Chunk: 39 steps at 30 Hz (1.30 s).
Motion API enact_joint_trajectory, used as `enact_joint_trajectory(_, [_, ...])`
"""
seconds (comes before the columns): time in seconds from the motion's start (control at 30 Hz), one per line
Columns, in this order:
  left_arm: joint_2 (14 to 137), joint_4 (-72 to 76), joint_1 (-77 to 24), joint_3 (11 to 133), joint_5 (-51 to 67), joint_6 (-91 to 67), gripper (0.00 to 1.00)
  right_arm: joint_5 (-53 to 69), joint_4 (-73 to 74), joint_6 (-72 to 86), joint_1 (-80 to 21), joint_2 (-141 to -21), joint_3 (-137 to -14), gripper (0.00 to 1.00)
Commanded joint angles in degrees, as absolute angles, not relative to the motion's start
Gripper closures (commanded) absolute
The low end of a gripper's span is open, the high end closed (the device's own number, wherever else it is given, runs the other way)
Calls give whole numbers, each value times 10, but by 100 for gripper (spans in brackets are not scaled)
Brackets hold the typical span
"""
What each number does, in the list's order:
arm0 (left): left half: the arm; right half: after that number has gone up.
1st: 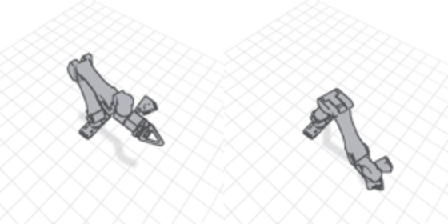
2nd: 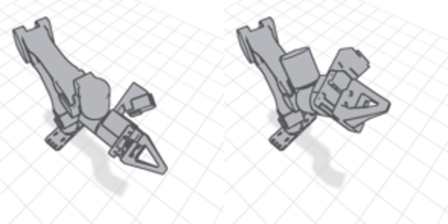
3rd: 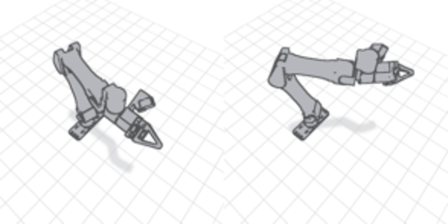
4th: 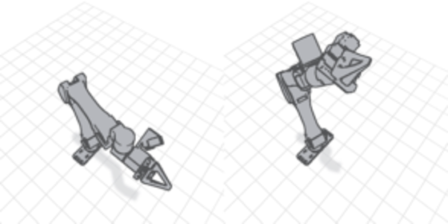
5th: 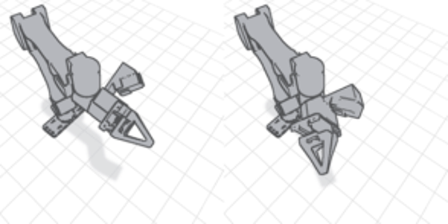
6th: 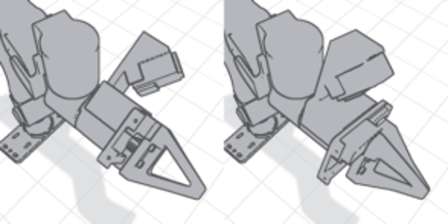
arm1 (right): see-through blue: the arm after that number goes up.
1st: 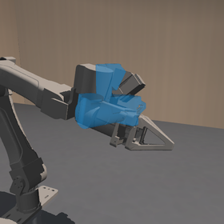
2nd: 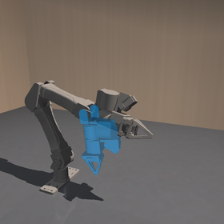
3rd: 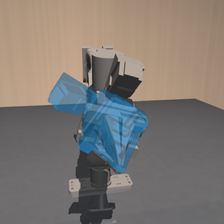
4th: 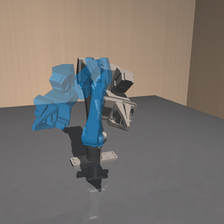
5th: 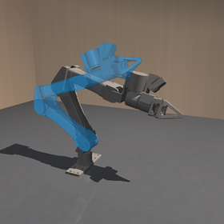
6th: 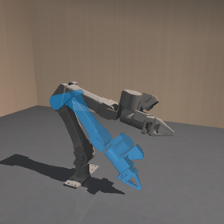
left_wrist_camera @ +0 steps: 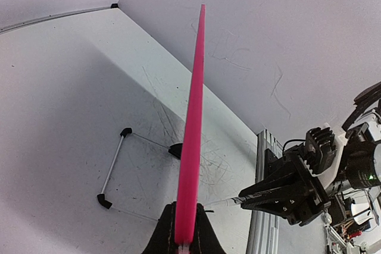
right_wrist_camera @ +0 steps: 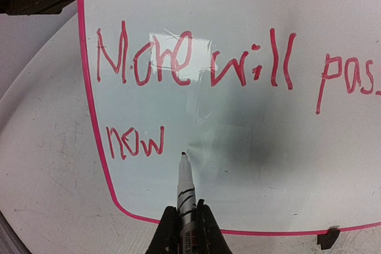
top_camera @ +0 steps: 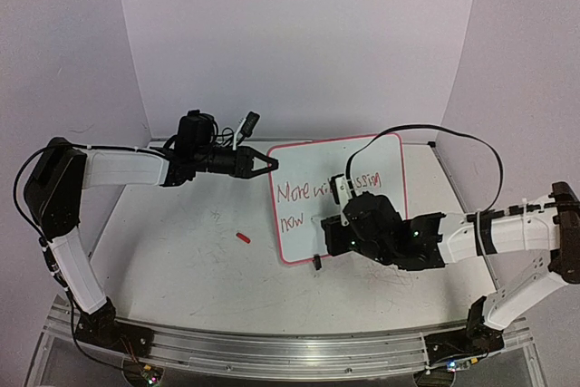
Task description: Write a sentence on the whiteboard
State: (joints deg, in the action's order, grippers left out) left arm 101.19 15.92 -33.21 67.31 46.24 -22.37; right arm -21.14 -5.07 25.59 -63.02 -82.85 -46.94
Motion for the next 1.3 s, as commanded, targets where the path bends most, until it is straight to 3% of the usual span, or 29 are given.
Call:
enact_joint_trajectory(0.0, [996,129,-342,691,453,-215,100,-214,-53,262,-629,-803,-459,100])
enact_joint_trajectory(1.27, [997,127,-342,692,454,-214,100,-204,-85,246,-628,-858,-499,100])
